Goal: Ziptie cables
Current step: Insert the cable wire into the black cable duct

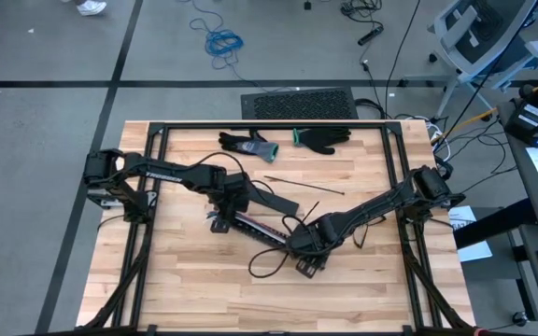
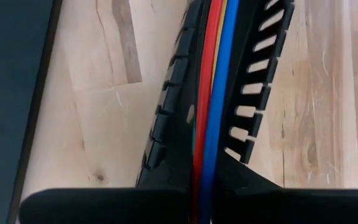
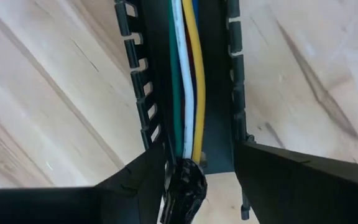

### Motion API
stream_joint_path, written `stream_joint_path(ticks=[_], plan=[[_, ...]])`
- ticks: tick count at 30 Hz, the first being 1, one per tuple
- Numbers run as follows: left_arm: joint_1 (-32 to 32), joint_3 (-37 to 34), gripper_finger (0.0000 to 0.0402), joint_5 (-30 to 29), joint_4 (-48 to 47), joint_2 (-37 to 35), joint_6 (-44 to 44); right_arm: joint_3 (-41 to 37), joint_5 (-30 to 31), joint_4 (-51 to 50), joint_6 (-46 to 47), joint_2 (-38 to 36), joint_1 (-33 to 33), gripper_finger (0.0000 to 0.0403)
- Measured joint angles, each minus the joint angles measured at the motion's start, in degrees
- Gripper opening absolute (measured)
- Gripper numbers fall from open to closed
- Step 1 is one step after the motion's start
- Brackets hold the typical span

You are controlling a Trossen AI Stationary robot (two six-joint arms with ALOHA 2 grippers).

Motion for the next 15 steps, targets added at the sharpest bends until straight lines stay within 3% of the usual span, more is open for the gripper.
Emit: stream_joint_path(ticks=[11, 15], plan=[[-0.4, 0.2, 0.0156, 2.5, -1.9, 0.0, 0.1, 0.0, 0.6, 0.8, -2.5, -0.2, 0.2, 0.0181], [-0.4, 0.8, 0.0177, 3.0, -5.3, 0.0, 0.0, 0.1, 1.0, 1.1, -3.8, -0.3, 0.1, 0.0181]])
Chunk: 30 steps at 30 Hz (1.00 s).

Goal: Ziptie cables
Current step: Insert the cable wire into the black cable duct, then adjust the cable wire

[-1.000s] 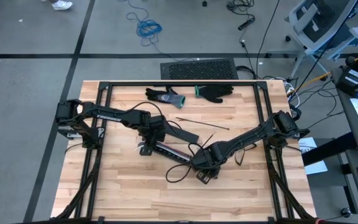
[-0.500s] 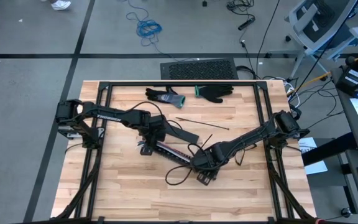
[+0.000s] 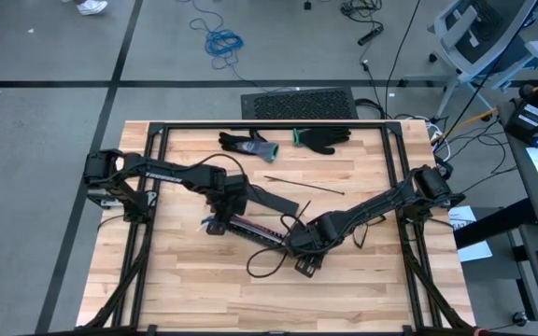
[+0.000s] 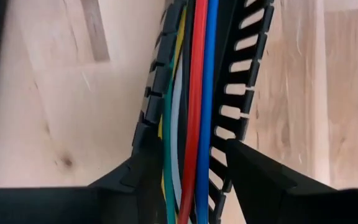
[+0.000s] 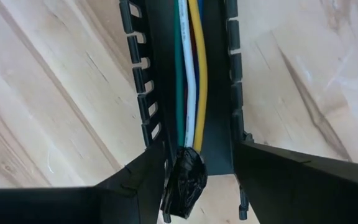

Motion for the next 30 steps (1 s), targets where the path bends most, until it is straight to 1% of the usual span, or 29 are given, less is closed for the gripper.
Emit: stream_joint_path(ticks=[3, 9, 13, 19, 25, 28, 30], plan=[[0.0, 1.3, 0.0179, 0.0, -3.2, 0.0, 0.2, 0.1, 0.1, 0.3, -0.4, -0.1, 0.0, 0.0181], [-0.1, 3.7, 0.018, -0.1, -5.6, -0.4, 0.3, 0.0, 0.4, -1.0, -0.5, -0.1, 0.1, 0.0181], [-0.4, 4.6, 0.018, -0.2, -5.8, -0.5, 0.3, 0.0, 0.9, -1.7, -0.8, -0.1, 0.1, 0.0181], [-1.5, 4.7, 0.018, -1.6, -6.3, -0.5, 2.1, 0.0, 3.5, -2.2, -0.2, -0.6, 0.1, 0.0181], [-2.1, 4.7, 0.018, -7.4, -8.0, -2.1, 5.2, 0.0, 7.2, -3.2, -0.2, -2.8, 0.0, 0.0174], [-2.1, 5.5, 0.018, -8.4, -8.2, -3.5, 5.9, 0.0, 10.5, -3.2, -0.4, -4.9, 0.0, 0.0169], [-2.1, 6.1, 0.018, -11.0, -8.1, -4.5, 6.4, 0.0, 13.1, -3.3, -0.4, -6.4, 0.0, 0.0166]])
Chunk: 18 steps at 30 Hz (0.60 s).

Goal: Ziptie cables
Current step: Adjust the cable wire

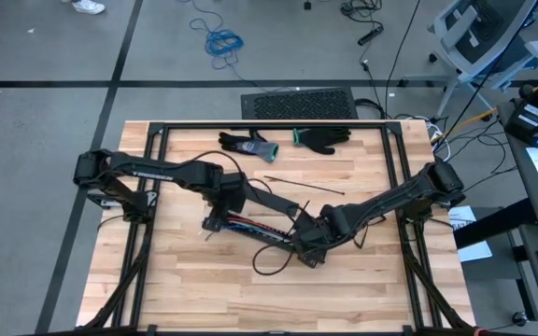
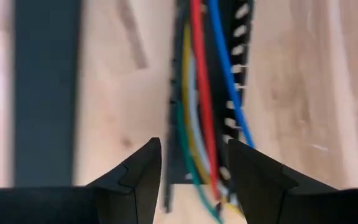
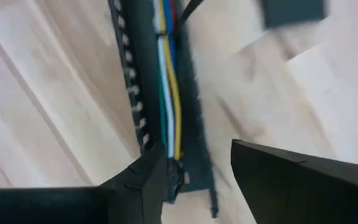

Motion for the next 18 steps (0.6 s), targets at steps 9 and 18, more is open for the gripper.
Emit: stream_joint_path(ticks=[9, 18], plan=[[-0.5, 2.6, 0.0179, 0.9, 2.7, -4.0, 4.9, 0.0, 8.4, -0.7, 4.5, -2.2, -1.0, 0.0164], [-1.2, 1.9, 0.0012, -3.0, 8.6, 2.3, 5.7, 0.0, 10.0, -2.2, 6.5, -2.0, -1.1, 0.0104]])
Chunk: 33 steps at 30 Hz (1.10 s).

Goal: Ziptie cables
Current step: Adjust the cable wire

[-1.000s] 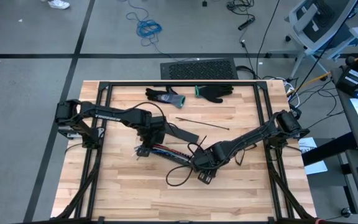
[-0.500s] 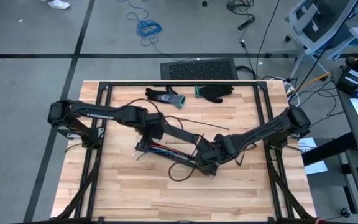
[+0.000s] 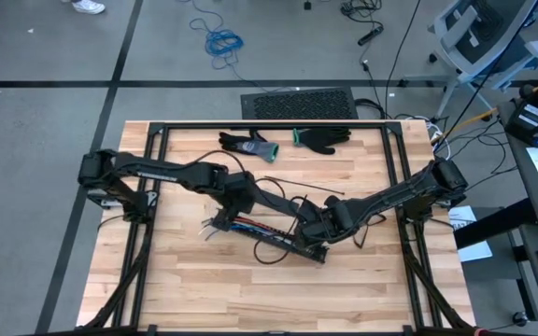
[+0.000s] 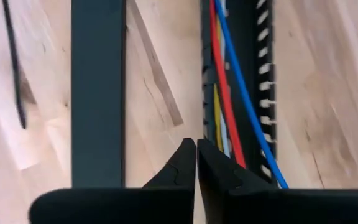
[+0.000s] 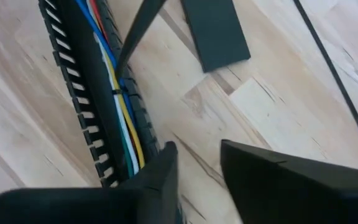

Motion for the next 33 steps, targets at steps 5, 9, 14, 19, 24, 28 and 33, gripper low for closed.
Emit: stream_joint_path(ticks=[5, 9, 14, 19, 24, 28, 33], plan=[[-0.2, 0.0, 0.0002, -0.6, 1.0, 3.3, -3.5, 0.0, -0.2, -1.6, 0.0, 0.0, 0.6, 0.0011], [-0.5, 0.0, 0.0001, -1.2, 1.1, 3.4, -5.3, 0.0, -0.2, -4.0, 1.3, 0.0, 1.1, 0.0002], [-1.4, 0.0, 0.0001, -1.0, 0.9, 3.4, -7.9, 0.0, 0.0, -5.3, 1.5, 0.0, 1.9, 0.0001], [-3.5, 0.0, 0.0001, -0.8, 0.9, 3.6, -9.5, 0.0, 0.0, -5.5, 1.5, 0.0, 2.0, 0.0], [-5.6, 0.0, 0.0, -2.2, 1.3, 4.0, -10.3, 0.0, 0.0, -5.5, 1.5, 0.0, 2.0, 0.0], [-6.5, 0.0, 0.0, -2.8, 1.2, 4.1, -13.0, 0.0, -0.1, -5.4, 1.5, 0.0, 2.0, 0.0], [-7.7, -2.0, 0.0, -3.4, 2.7, 4.1, -16.1, 0.0, -0.1, -5.4, 1.9, 0.0, 2.0, 0.0]])
